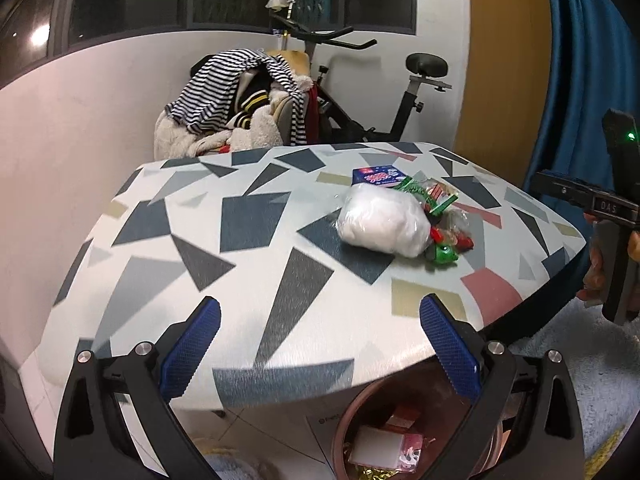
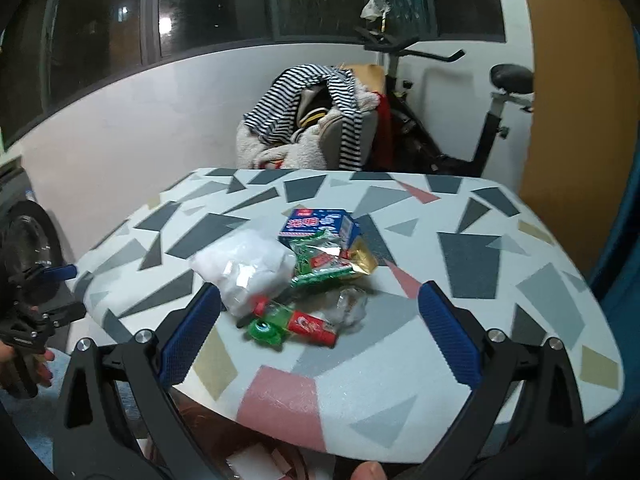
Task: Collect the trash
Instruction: 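Raise both tools back over the trash on the table, then grasp the green snack packet with the right tool, then grasp the black plastic spoon with the left tool while the right tool lifts the green packet, then carry the green snack packet down to the brown bin and open the right tool, then lower the black spoon into the brown bin and open the left tool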
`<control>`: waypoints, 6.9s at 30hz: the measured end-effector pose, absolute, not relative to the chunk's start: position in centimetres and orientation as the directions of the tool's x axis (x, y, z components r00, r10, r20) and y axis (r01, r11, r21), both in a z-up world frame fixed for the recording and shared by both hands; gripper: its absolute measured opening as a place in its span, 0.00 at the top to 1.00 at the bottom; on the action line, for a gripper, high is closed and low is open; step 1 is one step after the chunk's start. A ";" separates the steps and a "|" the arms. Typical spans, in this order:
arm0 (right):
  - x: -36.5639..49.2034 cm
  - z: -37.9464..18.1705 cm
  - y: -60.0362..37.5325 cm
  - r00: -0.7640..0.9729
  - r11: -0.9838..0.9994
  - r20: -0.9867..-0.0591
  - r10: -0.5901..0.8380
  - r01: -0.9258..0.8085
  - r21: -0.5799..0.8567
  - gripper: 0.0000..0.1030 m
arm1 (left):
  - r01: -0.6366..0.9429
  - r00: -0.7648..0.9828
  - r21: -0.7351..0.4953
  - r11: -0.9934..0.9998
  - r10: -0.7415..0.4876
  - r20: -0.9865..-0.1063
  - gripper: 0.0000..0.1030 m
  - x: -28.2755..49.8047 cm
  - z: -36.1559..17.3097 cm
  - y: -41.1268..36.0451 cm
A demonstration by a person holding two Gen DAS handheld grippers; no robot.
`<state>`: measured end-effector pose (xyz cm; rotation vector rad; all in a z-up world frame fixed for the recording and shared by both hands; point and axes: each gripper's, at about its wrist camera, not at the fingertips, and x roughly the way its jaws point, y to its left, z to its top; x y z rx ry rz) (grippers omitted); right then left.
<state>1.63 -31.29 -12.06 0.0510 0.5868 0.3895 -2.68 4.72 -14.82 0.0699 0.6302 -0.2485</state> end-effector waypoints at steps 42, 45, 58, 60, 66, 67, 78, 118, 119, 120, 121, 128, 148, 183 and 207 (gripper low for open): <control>16.2 -17.4 -25.4 0.575 0.899 -0.739 0.352 -0.427 0.097 0.18 | 0.219 0.691 -0.174 0.960 -0.279 -0.667 0.06 5.7 -15.1 5.6; 17.0 -18.2 -24.9 0.561 0.908 -0.761 0.325 -0.411 0.084 0.27 | 0.225 0.685 -0.184 0.957 -0.289 -0.669 0.06 6.1 -15.3 5.2; 15.4 -15.0 -29.0 0.624 0.894 -0.654 0.428 -0.397 0.207 0.85 | 0.285 0.635 -0.253 0.924 -0.380 -0.673 0.19 7.7 -16.1 2.2; 14.7 -14.1 -30.0 0.638 0.891 -0.633 0.438 -0.400 0.214 0.85 | 0.313 0.626 -0.255 0.915 -0.400 -0.669 0.26 7.8 -15.9 1.2; 13.3 -13.7 -31.4 0.640 0.886 -0.621 0.452 -0.401 0.232 0.86 | 0.424 0.541 -0.318 0.848 -0.519 -0.662 0.51 8.2 -16.0 -2.7; 13.0 -13.8 -31.5 0.639 0.885 -0.622 0.453 -0.404 0.230 0.86 | 0.433 0.526 -0.329 0.839 -0.532 -0.664 0.52 8.4 -16.1 -3.4; 11.0 -14.5 -33.8 0.651 0.888 -0.605 0.458 -0.367 0.277 0.86 | 0.465 0.400 -0.346 0.815 -0.542 -0.739 0.62 14.0 -17.6 -10.9; 7.9 -13.6 -33.1 0.637 0.875 -0.606 0.476 -0.408 0.259 0.86 | 0.471 0.465 -0.287 0.834 -0.511 -0.723 0.97 12.6 -14.1 -8.2; 7.3 -13.6 -32.5 0.628 0.869 -0.610 0.484 -0.427 0.250 0.86 | 0.478 0.473 -0.279 0.833 -0.512 -0.717 0.97 11.8 -13.8 -7.9; 6.9 -13.6 -32.2 0.624 0.867 -0.612 0.486 -0.434 0.246 0.86 | 0.485 0.483 -0.271 0.831 -0.513 -0.709 0.97 10.9 -13.5 -7.5; 6.5 -13.6 -31.8 0.618 0.863 -0.615 0.490 -0.444 0.241 0.86 | 0.492 0.496 -0.261 0.830 -0.514 -0.700 0.97 9.7 -13.2 -6.9; 1.3 -15.4 -27.2 0.525 0.801 -0.663 0.533 -0.564 0.198 0.86 | 0.478 0.573 -0.233 0.847 -0.501 -0.648 0.97 1.5 -13.1 -2.8; -4.0 -27.5 -17.3 0.126 0.678 -0.871 0.476 -0.683 0.272 0.85 | 0.405 0.599 -0.273 0.873 -0.479 -0.642 0.97 -5.1 -17.2 0.9; -3.9 -18.4 -26.0 0.542 0.781 -0.704 0.459 -0.624 0.029 0.06 | 0.569 0.528 -0.140 0.810 -0.491 -0.693 0.97 -6.2 -21.1 -3.2; -2.3 -20.4 -28.0 0.579 0.872 -0.718 0.387 -0.484 0.080 0.06 | 0.528 0.423 -0.202 0.825 -0.462 -0.780 0.86 -4.3 -27.2 -4.0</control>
